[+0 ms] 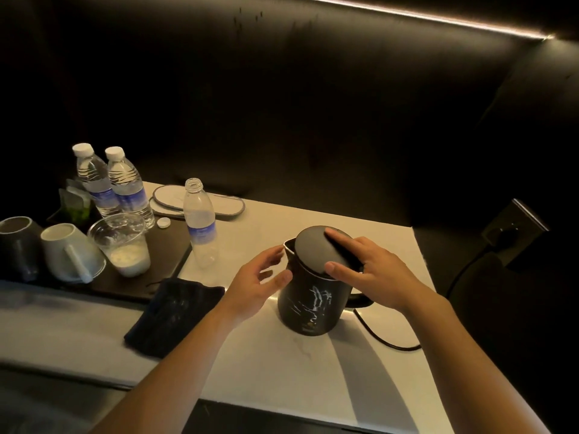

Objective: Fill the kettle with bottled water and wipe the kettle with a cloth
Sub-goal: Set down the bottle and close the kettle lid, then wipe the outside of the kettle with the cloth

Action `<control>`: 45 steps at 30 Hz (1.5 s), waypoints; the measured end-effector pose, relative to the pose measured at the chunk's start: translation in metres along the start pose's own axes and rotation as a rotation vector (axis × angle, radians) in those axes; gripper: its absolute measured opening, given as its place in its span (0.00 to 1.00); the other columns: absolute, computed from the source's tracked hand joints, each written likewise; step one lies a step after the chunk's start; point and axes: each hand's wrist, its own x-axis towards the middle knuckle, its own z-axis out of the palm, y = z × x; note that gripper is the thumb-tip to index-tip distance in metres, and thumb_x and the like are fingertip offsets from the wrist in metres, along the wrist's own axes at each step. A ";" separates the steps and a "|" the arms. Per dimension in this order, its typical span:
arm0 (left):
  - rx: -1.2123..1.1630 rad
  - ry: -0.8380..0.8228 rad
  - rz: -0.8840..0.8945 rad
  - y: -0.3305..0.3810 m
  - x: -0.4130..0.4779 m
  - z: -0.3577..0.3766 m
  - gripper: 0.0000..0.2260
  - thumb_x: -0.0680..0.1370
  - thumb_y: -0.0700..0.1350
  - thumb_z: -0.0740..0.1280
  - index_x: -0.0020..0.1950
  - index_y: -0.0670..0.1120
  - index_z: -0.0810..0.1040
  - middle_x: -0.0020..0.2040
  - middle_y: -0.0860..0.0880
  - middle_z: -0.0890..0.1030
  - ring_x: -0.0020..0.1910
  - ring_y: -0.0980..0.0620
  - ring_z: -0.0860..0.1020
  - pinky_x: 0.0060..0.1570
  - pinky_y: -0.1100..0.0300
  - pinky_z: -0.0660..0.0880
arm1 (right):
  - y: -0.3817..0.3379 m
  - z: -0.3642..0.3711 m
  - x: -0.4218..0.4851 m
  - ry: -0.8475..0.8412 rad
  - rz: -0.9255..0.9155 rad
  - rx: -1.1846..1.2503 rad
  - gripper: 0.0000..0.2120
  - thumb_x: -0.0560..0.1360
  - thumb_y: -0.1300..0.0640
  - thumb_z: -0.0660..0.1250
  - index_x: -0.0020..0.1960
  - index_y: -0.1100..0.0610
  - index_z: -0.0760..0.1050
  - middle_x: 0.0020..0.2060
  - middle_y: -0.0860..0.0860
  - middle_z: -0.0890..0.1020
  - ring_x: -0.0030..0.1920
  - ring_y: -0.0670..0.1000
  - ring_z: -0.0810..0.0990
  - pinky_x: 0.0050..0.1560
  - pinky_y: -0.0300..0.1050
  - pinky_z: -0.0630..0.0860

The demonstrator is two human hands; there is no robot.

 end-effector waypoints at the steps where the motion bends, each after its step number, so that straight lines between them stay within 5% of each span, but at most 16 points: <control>1: 0.053 0.100 -0.020 -0.005 -0.005 -0.004 0.28 0.75 0.61 0.70 0.74 0.54 0.72 0.71 0.53 0.77 0.69 0.53 0.75 0.68 0.54 0.73 | 0.000 0.001 0.000 -0.006 -0.001 -0.005 0.38 0.65 0.18 0.51 0.73 0.24 0.50 0.62 0.44 0.74 0.56 0.49 0.75 0.54 0.50 0.79; 5: 0.588 0.440 -0.065 -0.035 -0.026 -0.031 0.20 0.79 0.57 0.69 0.66 0.48 0.78 0.65 0.48 0.80 0.65 0.45 0.77 0.63 0.49 0.74 | 0.005 -0.001 0.002 0.028 0.002 -0.012 0.33 0.67 0.20 0.51 0.71 0.21 0.49 0.63 0.45 0.76 0.56 0.50 0.75 0.54 0.52 0.79; 8: 1.055 0.390 -0.192 -0.060 -0.045 -0.051 0.19 0.79 0.60 0.65 0.63 0.49 0.78 0.63 0.48 0.79 0.64 0.44 0.75 0.63 0.45 0.72 | 0.004 0.000 0.004 0.019 0.001 0.038 0.33 0.67 0.20 0.53 0.70 0.20 0.50 0.68 0.46 0.75 0.59 0.51 0.74 0.56 0.54 0.79; 14: 1.131 0.364 -0.268 -0.082 -0.059 -0.051 0.27 0.76 0.66 0.62 0.70 0.52 0.72 0.73 0.47 0.72 0.76 0.40 0.65 0.73 0.36 0.60 | 0.000 0.004 0.006 0.039 -0.011 0.133 0.31 0.69 0.24 0.57 0.70 0.21 0.53 0.70 0.45 0.74 0.58 0.49 0.73 0.56 0.53 0.79; 18: 1.105 0.323 -0.316 -0.084 -0.057 -0.051 0.26 0.81 0.63 0.56 0.78 0.56 0.65 0.82 0.47 0.63 0.83 0.41 0.55 0.77 0.37 0.52 | 0.001 0.008 0.004 0.070 -0.024 0.184 0.29 0.70 0.25 0.58 0.69 0.21 0.55 0.68 0.43 0.75 0.58 0.49 0.74 0.56 0.51 0.79; 23: 0.890 0.459 -0.258 -0.090 -0.060 -0.051 0.19 0.85 0.49 0.57 0.73 0.45 0.75 0.76 0.43 0.73 0.79 0.44 0.65 0.78 0.43 0.61 | 0.000 0.014 0.002 0.114 -0.009 0.203 0.34 0.70 0.29 0.59 0.75 0.32 0.59 0.70 0.45 0.74 0.59 0.47 0.72 0.54 0.45 0.77; 26: 0.517 0.594 -0.245 -0.067 -0.070 -0.049 0.12 0.85 0.46 0.60 0.56 0.44 0.82 0.53 0.45 0.85 0.60 0.41 0.81 0.58 0.49 0.76 | -0.001 0.017 -0.001 0.138 0.012 0.211 0.36 0.70 0.29 0.59 0.76 0.34 0.59 0.70 0.47 0.74 0.59 0.48 0.72 0.55 0.49 0.78; 28: 0.192 0.669 -0.312 -0.044 -0.073 -0.043 0.11 0.85 0.47 0.60 0.48 0.45 0.79 0.44 0.47 0.82 0.50 0.43 0.82 0.52 0.48 0.77 | -0.002 0.020 -0.003 0.168 0.026 0.212 0.36 0.70 0.28 0.58 0.76 0.35 0.59 0.69 0.48 0.75 0.58 0.48 0.73 0.55 0.49 0.79; 31: -0.459 0.714 -0.366 -0.005 -0.075 -0.018 0.11 0.84 0.50 0.62 0.55 0.46 0.82 0.55 0.42 0.83 0.55 0.42 0.81 0.57 0.45 0.78 | -0.005 0.026 -0.006 0.214 0.044 0.189 0.36 0.70 0.27 0.55 0.77 0.36 0.59 0.68 0.49 0.76 0.56 0.49 0.74 0.52 0.48 0.80; 33: -0.666 0.680 -0.330 0.022 -0.075 0.009 0.11 0.84 0.51 0.62 0.60 0.49 0.82 0.58 0.43 0.83 0.56 0.41 0.82 0.57 0.41 0.80 | -0.006 0.030 -0.008 0.233 0.065 0.173 0.37 0.71 0.27 0.54 0.77 0.36 0.57 0.67 0.49 0.76 0.55 0.49 0.74 0.51 0.47 0.79; 36: -0.678 0.595 -0.179 0.053 -0.070 0.056 0.13 0.84 0.53 0.60 0.61 0.53 0.81 0.58 0.46 0.84 0.58 0.43 0.83 0.54 0.46 0.83 | -0.009 0.032 -0.009 0.247 0.084 0.166 0.35 0.72 0.28 0.55 0.77 0.36 0.56 0.66 0.51 0.76 0.55 0.49 0.74 0.53 0.49 0.80; 39: -0.536 0.447 0.011 0.054 -0.061 0.100 0.21 0.85 0.58 0.54 0.78 0.60 0.67 0.76 0.54 0.72 0.72 0.55 0.74 0.59 0.61 0.79 | -0.012 0.030 -0.010 0.254 0.079 0.153 0.33 0.75 0.31 0.56 0.78 0.38 0.56 0.64 0.51 0.77 0.54 0.50 0.75 0.55 0.51 0.80; 42: -0.227 0.525 0.109 0.042 -0.043 0.127 0.22 0.84 0.59 0.49 0.77 0.75 0.51 0.83 0.65 0.52 0.81 0.63 0.51 0.79 0.50 0.60 | -0.012 0.032 -0.010 0.266 0.063 0.132 0.34 0.74 0.30 0.55 0.78 0.39 0.57 0.63 0.52 0.78 0.54 0.50 0.76 0.56 0.50 0.80; 45: -0.037 0.717 0.119 0.034 -0.025 0.135 0.22 0.85 0.58 0.46 0.77 0.76 0.48 0.83 0.59 0.57 0.82 0.60 0.54 0.80 0.44 0.57 | -0.009 0.033 -0.007 0.274 0.067 0.110 0.34 0.74 0.30 0.55 0.78 0.39 0.57 0.63 0.52 0.78 0.52 0.48 0.74 0.54 0.45 0.78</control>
